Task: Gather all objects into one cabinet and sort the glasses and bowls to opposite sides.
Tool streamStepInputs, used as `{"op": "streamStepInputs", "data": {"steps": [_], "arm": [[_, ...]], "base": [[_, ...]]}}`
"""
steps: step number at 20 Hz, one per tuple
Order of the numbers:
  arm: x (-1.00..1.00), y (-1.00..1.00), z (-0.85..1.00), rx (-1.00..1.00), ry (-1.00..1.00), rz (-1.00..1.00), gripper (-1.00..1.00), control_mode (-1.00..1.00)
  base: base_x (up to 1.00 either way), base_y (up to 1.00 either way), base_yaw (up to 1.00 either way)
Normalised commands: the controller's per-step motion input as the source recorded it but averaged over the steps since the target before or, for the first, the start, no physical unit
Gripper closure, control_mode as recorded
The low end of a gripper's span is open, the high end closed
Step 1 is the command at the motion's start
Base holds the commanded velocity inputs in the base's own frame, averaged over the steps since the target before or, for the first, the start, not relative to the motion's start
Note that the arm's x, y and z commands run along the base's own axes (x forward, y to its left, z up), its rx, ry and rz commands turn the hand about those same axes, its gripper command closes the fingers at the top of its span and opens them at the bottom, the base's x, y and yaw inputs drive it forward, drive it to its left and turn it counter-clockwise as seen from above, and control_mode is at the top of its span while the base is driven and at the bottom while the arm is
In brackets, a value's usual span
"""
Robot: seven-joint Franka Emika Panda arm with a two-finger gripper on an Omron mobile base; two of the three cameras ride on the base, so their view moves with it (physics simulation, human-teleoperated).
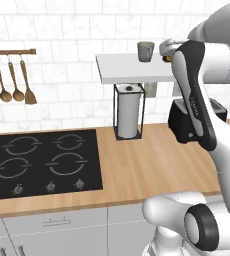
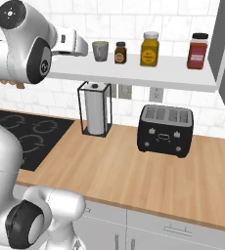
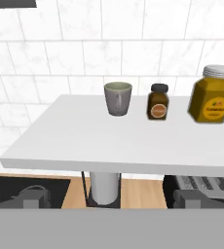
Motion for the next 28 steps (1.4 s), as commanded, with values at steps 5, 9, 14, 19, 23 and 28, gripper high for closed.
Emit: {"op": "streamStepInputs", "data": {"steps": [5,9,14,19,23,28], "arm": [[0.0,0.0,-0.17,0.0,0.0,0.0,-1.0,-1.0],[0.11,0.0,-0.03,0.0,0.0,0.0,-1.0,-1.0],[0.26,-0.01,0.0,0.0,0.0,0.0,-1.0,-1.0],[0.21,0.0,0.0,0.0,0.04,0.0,-1.0,-1.0],[0.11,-0.02,0.0,0.0,0.04,-0.01,-1.0,-1.0],[0.18,-0.11,0.0,0.01,0.05,0.0,-1.0,-1.0]], "base": [[0.0,0.0,0.0],[0.0,0.0,0.0],[0.0,0.0,0.0],[0.0,0.0,0.0],[0.0,0.0,0.0],[0.0,0.0,0.0]]}}
